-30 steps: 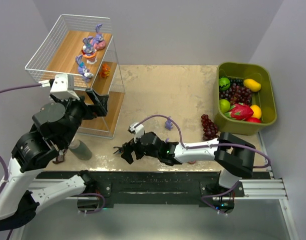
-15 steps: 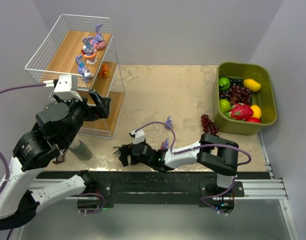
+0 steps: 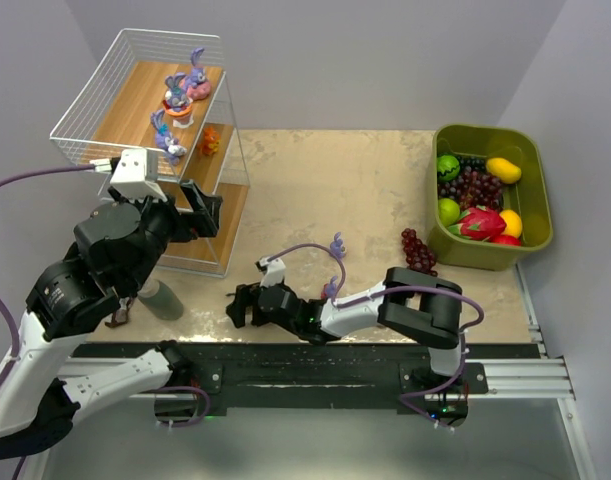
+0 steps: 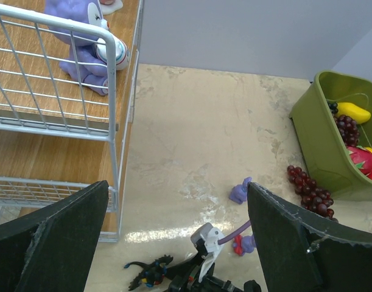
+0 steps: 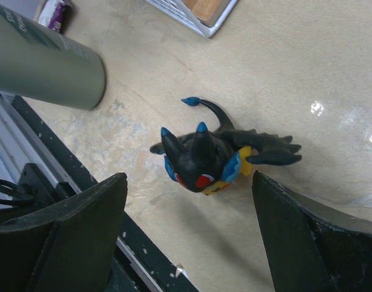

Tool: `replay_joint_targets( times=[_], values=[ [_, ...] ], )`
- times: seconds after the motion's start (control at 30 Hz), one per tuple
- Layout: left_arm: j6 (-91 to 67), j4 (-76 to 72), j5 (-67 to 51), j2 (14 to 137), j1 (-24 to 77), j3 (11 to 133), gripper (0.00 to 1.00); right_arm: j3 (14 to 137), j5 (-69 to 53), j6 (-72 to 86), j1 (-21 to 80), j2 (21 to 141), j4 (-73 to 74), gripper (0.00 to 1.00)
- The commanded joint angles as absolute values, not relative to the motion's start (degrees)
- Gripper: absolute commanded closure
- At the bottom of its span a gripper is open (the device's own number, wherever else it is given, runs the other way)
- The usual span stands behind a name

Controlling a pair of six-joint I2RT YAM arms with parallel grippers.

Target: Place and organize the plastic toys onto the shelf

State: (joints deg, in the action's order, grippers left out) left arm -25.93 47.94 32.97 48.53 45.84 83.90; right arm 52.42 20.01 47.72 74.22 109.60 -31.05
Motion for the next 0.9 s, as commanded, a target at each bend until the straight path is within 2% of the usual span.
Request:
replay_joint_targets(
  times=[0.0, 0.5, 0.63, 0.87],
  values=[
    [-24.35, 47.11, 32.96, 48.95, 45.97, 85.87, 0.01, 56.07, 21.88, 51.32, 74.36, 111.00, -32.79, 0.13],
    [-20.13, 45.88, 33.40, 50.36, 45.97, 87.10, 0.00, 58.44, 24.52, 54.58, 72.33, 113.38, -29.36, 0.18],
    [-19.60, 45.70, 33.75, 50.36, 45.97, 86.93, 0.01, 58.88, 25.57, 54.32, 72.25, 113.29, -28.57, 0.26],
    [-19.51, 45.53, 34.10, 50.36, 45.97, 86.40, 0.01, 59.76, 26.37, 53.18, 72.25, 112.50, -26.46, 0.51]
  ],
)
